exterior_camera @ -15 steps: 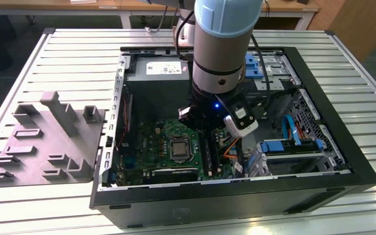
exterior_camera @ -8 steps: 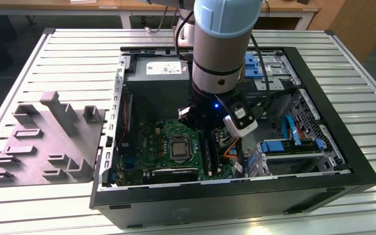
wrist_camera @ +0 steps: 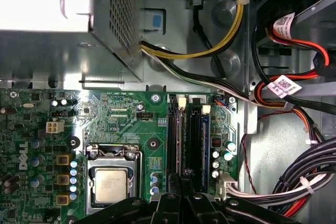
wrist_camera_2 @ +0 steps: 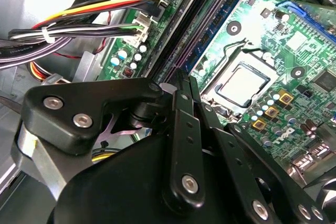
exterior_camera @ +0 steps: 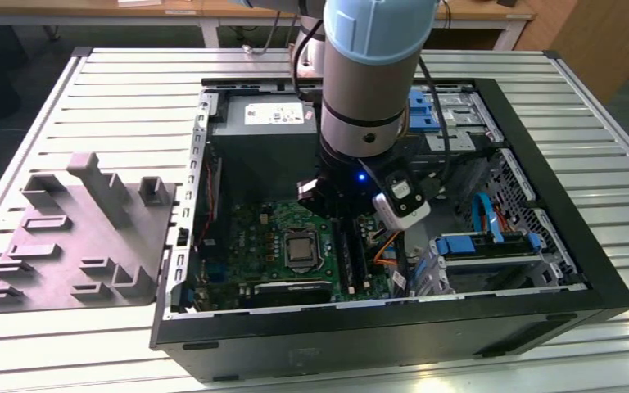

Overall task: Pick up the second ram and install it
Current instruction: 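Insert the second ram into the second slot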

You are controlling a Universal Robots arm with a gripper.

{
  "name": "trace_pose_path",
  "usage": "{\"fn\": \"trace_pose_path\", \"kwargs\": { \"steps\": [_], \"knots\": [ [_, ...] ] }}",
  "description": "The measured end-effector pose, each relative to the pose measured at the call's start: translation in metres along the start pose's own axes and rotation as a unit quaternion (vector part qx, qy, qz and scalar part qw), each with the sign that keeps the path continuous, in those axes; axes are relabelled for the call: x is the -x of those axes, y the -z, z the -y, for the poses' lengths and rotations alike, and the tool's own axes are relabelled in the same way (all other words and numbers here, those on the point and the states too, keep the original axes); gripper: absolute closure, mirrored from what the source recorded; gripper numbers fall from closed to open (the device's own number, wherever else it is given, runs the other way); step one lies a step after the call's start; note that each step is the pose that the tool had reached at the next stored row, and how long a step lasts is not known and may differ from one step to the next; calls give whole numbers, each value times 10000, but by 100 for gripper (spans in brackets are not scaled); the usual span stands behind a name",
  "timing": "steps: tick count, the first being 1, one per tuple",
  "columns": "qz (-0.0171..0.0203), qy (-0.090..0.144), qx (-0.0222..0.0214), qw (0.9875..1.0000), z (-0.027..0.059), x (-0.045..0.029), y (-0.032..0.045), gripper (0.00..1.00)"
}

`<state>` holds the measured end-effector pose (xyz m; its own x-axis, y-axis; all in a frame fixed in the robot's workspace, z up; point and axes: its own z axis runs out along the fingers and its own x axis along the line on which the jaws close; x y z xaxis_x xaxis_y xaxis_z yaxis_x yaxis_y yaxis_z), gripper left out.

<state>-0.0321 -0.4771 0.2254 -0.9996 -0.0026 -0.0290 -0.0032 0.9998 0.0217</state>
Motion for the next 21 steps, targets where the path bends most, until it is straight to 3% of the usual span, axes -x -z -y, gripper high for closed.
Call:
{"fn": "trace_pose_path", "kwargs": {
  "steps": [21],
  "knots": [
    [0, 0, 21, 10000, 0, 9, -14, 88]
  ]
}}
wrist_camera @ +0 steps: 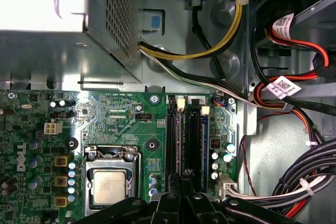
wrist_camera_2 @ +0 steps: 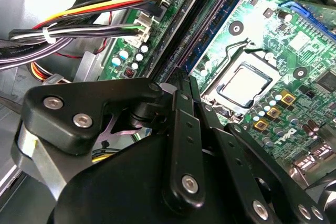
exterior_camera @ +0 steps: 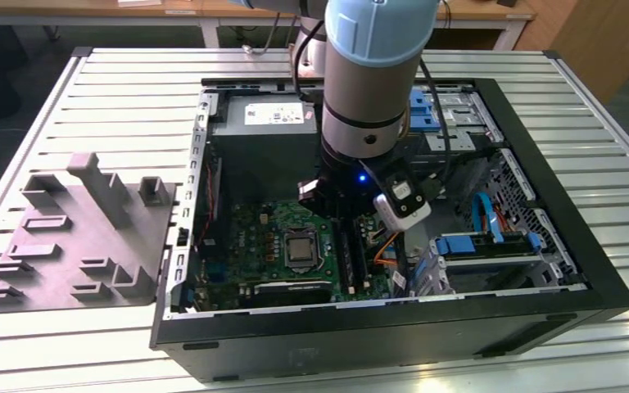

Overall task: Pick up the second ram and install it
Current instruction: 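Insert the second ram into the second slot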

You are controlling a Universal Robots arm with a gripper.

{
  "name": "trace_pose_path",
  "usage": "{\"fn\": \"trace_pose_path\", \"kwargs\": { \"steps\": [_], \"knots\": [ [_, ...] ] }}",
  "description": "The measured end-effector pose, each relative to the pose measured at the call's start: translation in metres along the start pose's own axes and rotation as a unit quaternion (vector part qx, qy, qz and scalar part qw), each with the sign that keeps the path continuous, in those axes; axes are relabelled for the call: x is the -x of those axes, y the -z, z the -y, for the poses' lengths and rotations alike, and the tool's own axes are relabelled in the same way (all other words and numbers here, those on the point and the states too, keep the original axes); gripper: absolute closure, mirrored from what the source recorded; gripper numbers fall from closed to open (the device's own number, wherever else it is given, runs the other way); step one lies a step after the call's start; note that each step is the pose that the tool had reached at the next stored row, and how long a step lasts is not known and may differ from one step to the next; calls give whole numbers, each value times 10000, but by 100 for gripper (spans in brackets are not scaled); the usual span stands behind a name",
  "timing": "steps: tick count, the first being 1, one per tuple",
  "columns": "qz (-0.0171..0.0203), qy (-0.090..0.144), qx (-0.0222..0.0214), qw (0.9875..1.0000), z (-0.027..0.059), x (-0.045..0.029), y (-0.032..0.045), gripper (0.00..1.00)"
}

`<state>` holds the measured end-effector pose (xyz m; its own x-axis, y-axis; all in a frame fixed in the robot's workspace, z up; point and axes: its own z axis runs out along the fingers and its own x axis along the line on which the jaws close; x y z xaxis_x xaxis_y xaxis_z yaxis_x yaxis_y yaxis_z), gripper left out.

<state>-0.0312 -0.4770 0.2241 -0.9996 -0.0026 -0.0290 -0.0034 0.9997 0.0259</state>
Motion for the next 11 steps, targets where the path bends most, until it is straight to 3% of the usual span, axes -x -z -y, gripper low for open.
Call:
{"fn": "trace_pose_path", "kwargs": {
  "steps": [11],
  "knots": [
    [0, -17, 0, 10000, 0, 13, -1, 88]
  ]
}}
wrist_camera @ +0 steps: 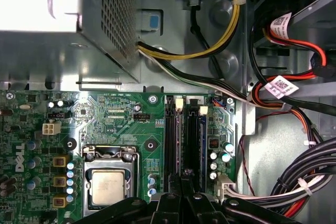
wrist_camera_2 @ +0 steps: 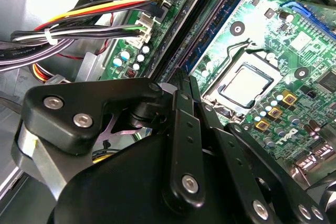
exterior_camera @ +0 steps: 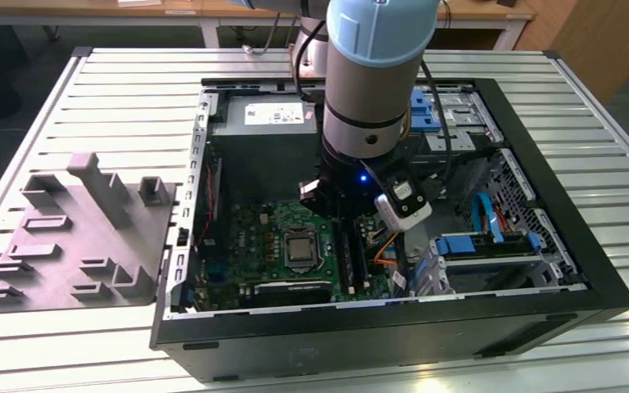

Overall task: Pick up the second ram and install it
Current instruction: 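Insert the second ram into the second slot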

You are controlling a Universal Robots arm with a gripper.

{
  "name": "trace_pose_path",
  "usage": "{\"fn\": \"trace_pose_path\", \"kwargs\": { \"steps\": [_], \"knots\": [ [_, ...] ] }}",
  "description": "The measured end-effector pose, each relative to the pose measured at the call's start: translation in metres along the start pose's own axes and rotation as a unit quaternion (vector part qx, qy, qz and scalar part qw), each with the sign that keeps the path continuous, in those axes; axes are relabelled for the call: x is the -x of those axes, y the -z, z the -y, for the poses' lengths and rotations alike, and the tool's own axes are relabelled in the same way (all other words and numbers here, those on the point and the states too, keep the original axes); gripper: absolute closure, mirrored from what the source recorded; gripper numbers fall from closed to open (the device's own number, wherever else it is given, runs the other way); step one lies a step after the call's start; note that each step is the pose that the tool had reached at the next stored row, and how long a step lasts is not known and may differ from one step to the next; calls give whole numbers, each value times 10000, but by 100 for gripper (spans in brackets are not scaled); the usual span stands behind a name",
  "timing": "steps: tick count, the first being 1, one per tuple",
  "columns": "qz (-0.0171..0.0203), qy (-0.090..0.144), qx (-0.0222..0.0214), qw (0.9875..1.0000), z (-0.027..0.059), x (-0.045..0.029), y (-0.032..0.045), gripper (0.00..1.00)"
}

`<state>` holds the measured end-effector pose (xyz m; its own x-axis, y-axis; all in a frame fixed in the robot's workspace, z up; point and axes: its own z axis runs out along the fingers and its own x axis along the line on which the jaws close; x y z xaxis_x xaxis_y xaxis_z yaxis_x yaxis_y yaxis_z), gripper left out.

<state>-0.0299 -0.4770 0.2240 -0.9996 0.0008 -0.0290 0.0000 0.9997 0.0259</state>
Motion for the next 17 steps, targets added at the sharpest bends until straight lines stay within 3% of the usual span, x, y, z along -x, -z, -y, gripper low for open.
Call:
{"fn": "trace_pose_path", "kwargs": {
  "steps": [17],
  "knots": [
    [0, 0, -1, 10000, 1, 0, -15, 88]
  ]
}}
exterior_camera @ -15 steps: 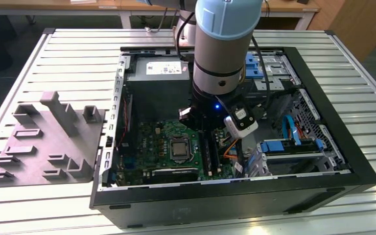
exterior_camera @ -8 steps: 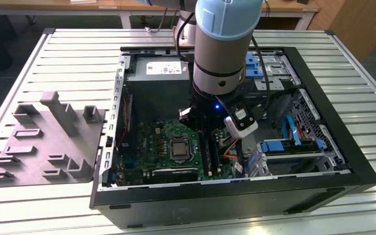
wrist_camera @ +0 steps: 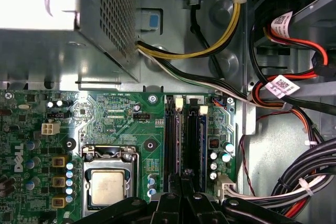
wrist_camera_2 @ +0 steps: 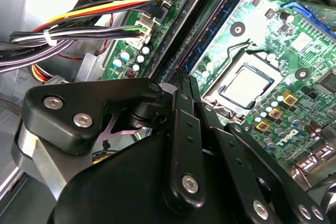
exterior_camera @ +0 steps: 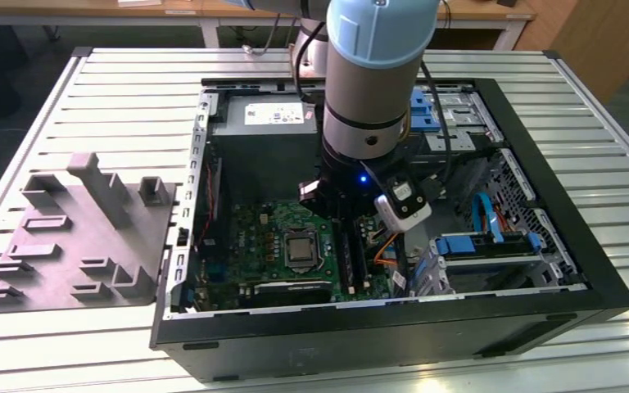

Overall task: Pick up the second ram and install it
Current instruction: 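Insert the second ram into the second slot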

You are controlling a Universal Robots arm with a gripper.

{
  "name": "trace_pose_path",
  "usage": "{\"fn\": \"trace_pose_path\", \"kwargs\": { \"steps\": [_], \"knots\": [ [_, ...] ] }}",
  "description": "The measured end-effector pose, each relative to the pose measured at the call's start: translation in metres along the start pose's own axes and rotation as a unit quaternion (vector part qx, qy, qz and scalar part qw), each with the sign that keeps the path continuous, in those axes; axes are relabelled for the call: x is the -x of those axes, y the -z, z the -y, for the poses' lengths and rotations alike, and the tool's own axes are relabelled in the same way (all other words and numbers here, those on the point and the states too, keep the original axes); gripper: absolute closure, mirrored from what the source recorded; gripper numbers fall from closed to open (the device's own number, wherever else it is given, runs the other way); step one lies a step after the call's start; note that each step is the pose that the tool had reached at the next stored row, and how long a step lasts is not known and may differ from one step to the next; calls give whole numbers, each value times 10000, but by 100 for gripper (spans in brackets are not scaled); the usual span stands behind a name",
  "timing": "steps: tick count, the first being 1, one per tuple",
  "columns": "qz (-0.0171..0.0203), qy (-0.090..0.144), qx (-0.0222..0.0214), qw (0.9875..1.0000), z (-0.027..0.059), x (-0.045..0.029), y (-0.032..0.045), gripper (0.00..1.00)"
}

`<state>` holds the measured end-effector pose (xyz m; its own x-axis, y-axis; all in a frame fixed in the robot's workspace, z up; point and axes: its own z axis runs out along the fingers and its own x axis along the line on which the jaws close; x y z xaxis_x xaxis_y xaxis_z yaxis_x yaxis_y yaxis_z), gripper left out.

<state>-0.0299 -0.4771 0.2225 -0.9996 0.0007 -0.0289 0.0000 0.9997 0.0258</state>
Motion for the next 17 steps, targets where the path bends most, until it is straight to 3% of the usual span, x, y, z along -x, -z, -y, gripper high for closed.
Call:
{"fn": "trace_pose_path", "kwargs": {
  "steps": [17],
  "knots": [
    [1, -15, 0, 10000, 0, 10, -16, 88]
  ]
}}
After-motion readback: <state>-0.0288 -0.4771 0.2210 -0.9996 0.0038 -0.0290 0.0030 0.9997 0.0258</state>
